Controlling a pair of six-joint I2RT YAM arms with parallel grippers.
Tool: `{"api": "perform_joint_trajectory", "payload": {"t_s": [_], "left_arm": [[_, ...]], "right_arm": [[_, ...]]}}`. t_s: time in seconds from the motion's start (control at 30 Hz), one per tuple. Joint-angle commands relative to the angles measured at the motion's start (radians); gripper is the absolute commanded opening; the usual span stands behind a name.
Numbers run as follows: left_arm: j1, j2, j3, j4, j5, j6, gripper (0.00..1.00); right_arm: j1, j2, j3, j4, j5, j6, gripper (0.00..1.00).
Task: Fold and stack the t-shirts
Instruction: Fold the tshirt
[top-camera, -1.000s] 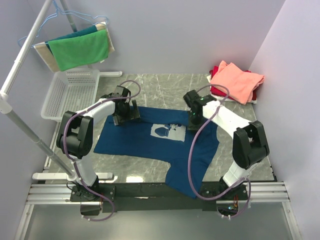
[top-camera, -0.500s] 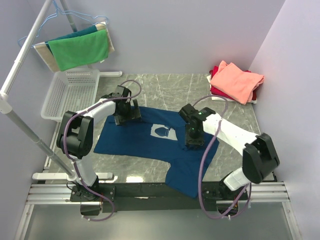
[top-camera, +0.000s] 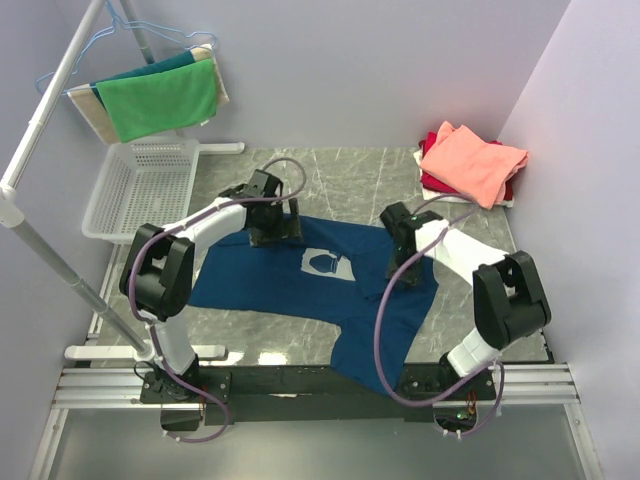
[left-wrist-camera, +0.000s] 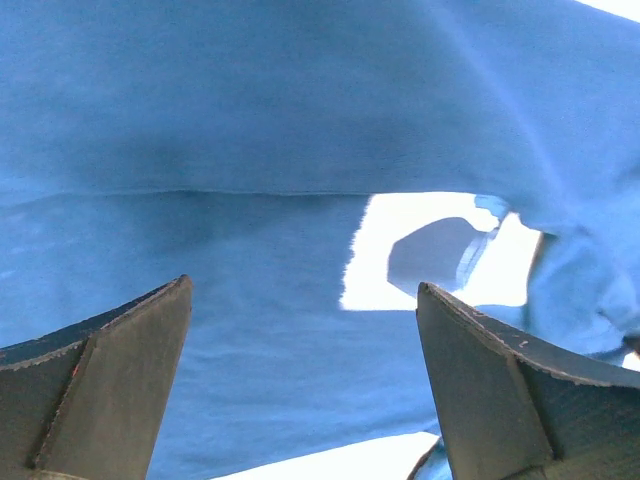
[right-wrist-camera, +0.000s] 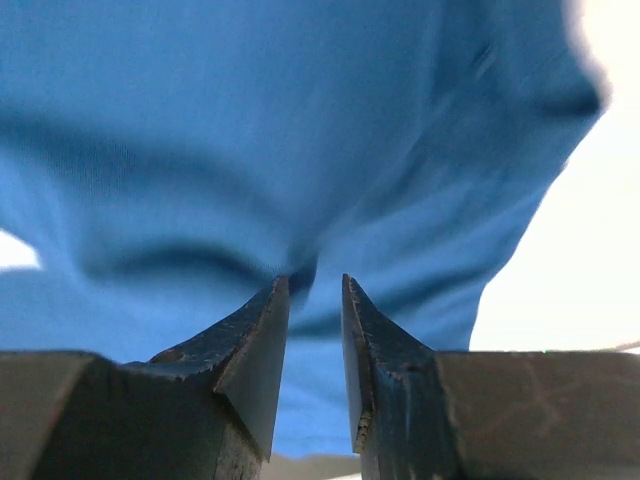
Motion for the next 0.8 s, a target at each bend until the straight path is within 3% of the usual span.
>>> {"api": "perform_joint_trajectory", "payload": {"t_s": [0.0, 0.17, 0.5, 0.77], "left_arm": [[-0.044, -0.018, 0.063, 0.017, 0.003, 0.035, 0.99], [-0.052, 0.002, 0.067, -0.003, -0.085, 0.020, 0.99], [-0.049, 0.028, 0.069, -0.083, -0.266, -0.035, 0.99], [-0.046, 0.044, 0.047, -0.091, -0.271, -0.037, 0.99]], "right_arm": [[-0.117, 0.047, 0.104, 0.067, 0.056, -0.023, 0.35], [-0.249, 0.144, 0.185, 0.088, 0.051, -0.086, 0.35], [-0.345, 0.323, 0.342, 0.104, 0.096, -0.142, 0.35], [-0.389, 0.372, 0.388, 0.116, 0.129, -0.165, 0.35]]}}
